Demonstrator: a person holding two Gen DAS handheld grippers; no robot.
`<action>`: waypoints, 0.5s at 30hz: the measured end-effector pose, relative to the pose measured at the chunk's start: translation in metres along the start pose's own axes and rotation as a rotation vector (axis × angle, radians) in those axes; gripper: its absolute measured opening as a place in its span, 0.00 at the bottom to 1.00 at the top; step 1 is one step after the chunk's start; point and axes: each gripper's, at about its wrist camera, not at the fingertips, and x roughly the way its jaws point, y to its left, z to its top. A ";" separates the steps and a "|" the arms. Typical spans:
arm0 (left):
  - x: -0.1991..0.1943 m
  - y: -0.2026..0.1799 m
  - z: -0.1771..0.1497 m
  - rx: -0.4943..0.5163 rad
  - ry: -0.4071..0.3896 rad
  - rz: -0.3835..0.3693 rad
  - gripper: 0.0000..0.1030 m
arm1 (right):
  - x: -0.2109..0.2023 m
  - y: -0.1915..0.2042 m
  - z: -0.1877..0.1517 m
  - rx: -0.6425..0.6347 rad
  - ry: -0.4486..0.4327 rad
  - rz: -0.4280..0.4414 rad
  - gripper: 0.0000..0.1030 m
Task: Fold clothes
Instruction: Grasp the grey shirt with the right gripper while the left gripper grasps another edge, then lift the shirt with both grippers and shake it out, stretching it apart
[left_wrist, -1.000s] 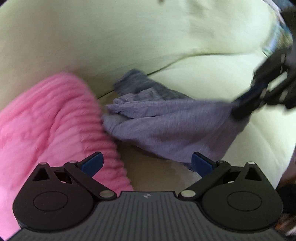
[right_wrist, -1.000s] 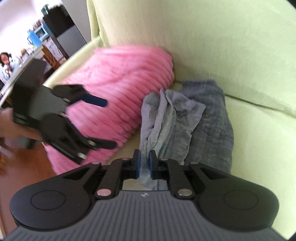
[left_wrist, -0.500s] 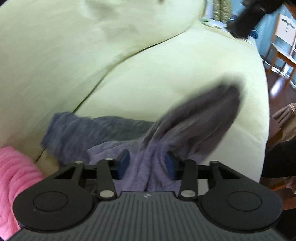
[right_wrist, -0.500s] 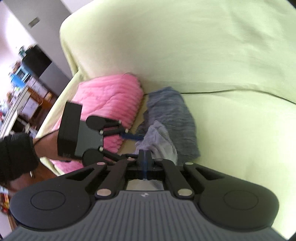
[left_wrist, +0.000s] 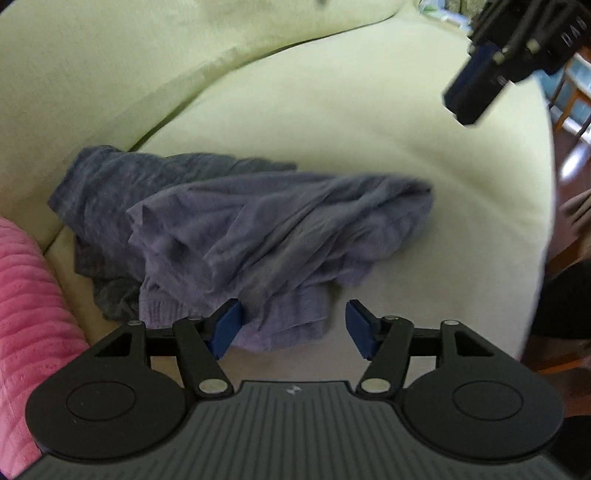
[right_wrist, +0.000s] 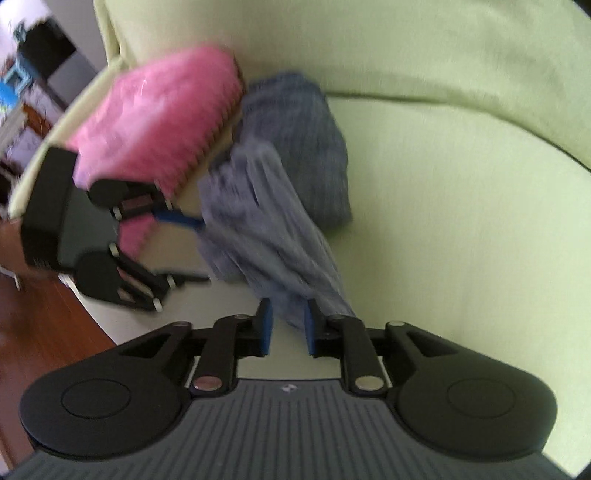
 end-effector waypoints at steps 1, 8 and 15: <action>0.002 0.001 -0.001 -0.012 -0.007 0.001 0.61 | 0.010 -0.001 -0.007 -0.017 0.012 -0.015 0.22; 0.006 0.018 0.000 -0.129 -0.043 -0.015 0.18 | 0.064 -0.015 -0.033 -0.122 0.049 -0.100 0.48; -0.023 0.024 0.003 -0.142 -0.059 -0.068 0.14 | 0.074 -0.024 -0.030 -0.046 0.043 -0.034 0.04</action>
